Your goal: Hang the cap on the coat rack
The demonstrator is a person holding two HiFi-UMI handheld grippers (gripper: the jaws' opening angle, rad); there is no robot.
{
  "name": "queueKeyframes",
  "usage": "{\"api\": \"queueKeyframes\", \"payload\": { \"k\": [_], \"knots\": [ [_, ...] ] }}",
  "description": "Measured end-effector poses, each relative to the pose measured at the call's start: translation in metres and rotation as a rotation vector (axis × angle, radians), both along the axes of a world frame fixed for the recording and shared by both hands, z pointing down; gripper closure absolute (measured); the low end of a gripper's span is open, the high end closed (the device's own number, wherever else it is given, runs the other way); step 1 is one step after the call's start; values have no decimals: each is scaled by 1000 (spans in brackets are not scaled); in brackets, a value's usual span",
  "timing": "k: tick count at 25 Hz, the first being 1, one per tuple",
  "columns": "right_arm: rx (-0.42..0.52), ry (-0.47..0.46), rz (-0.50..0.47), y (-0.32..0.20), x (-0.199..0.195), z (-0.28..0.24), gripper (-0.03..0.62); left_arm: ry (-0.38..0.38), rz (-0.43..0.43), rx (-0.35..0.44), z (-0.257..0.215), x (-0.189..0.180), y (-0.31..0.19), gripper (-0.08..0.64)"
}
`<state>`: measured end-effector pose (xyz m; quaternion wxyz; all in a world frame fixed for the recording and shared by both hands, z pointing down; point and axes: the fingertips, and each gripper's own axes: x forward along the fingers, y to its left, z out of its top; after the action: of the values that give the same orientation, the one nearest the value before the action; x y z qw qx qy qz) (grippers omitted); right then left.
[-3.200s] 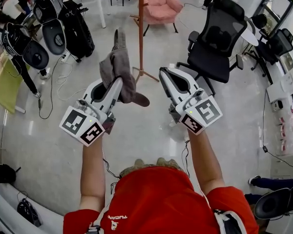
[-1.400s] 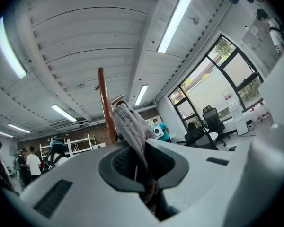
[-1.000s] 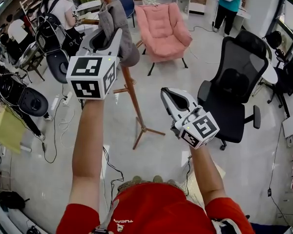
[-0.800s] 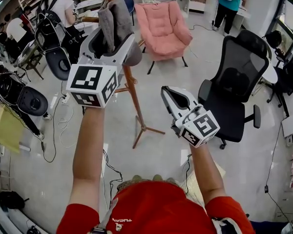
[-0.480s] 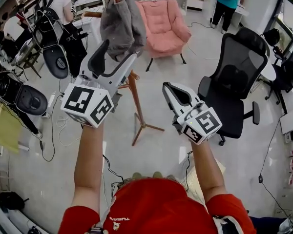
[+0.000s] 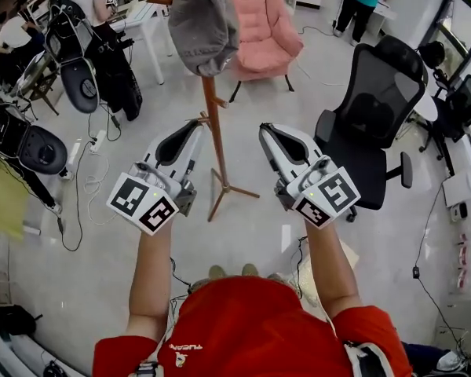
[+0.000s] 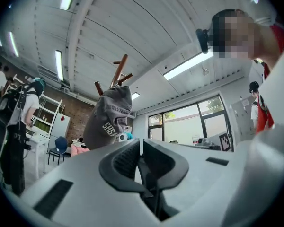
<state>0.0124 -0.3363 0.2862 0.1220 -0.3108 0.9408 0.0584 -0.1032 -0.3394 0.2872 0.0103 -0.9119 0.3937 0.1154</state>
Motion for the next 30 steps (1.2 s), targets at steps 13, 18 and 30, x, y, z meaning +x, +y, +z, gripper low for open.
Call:
{"api": "queueKeyframes", "payload": {
  "k": [13, 18, 30],
  "knots": [
    [83, -6, 14, 34, -25, -6, 569, -76, 100, 98, 14, 6, 46, 552],
    [77, 5, 11, 32, -30, -3, 569, -39, 103, 90, 14, 1, 41, 552],
    [78, 13, 6, 32, -32, -3, 569, -26, 125, 93, 12, 4, 42, 552]
  ]
}}
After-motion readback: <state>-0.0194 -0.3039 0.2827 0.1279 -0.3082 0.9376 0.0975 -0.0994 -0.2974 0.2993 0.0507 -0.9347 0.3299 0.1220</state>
